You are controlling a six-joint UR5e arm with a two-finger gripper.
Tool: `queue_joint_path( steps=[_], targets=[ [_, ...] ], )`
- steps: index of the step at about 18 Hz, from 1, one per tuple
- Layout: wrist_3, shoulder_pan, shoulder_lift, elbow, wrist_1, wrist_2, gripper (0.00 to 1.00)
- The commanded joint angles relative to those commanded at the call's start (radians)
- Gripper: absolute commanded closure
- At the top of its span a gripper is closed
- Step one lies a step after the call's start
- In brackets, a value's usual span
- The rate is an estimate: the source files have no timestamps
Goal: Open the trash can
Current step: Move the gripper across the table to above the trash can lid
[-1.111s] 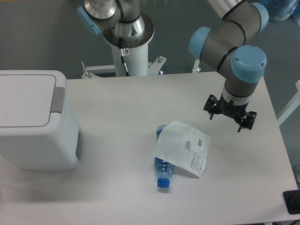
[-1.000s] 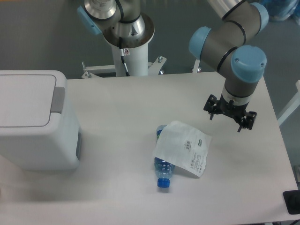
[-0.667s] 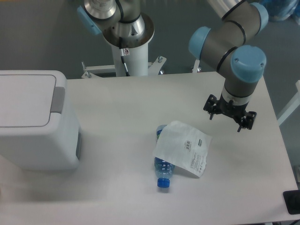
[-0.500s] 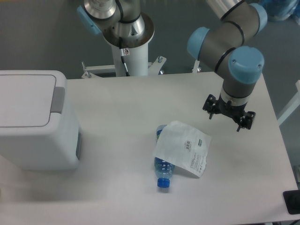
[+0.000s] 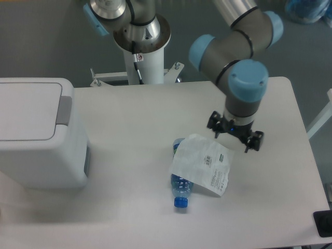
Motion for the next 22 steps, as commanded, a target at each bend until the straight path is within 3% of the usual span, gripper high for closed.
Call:
queue_joint_path(
  steps=[4, 11, 18, 20, 22],
  targets=[
    [-0.158, -0.011, 0.015, 0.015, 0.002, -0.13, 0.0],
    [-0.195, -0.012, 0.051, 0.006, 0.003, -0.179, 0.0],
    [-0.295, -0.054, 0.152, 0.005, -0.012, -0.279, 0.0],
    [-0.315, -0.08, 0.158, 0.032, -0.049, -0.296, 0.0],
    [-0.321, -0.091, 0.149, 0.096, -0.159, -0.299, 0.0]
  ],
)
